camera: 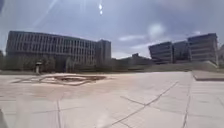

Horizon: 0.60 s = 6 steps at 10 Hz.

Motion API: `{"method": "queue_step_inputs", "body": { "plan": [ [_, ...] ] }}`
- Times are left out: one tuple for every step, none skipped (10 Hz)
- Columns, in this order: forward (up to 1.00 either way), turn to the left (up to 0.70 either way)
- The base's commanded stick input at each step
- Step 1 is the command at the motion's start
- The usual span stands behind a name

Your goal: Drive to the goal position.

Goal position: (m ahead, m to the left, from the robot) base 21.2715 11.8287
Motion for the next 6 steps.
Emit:
{"method": "queue_step_inputs", "body": {
  "plan": [
    [1.0,-0.25],
    [1.0,-0.1],
    [1.0,0.0],
    [1.0,0.0],
    [1.0,0.0],
    [1.0,0.0]
  ]
}}
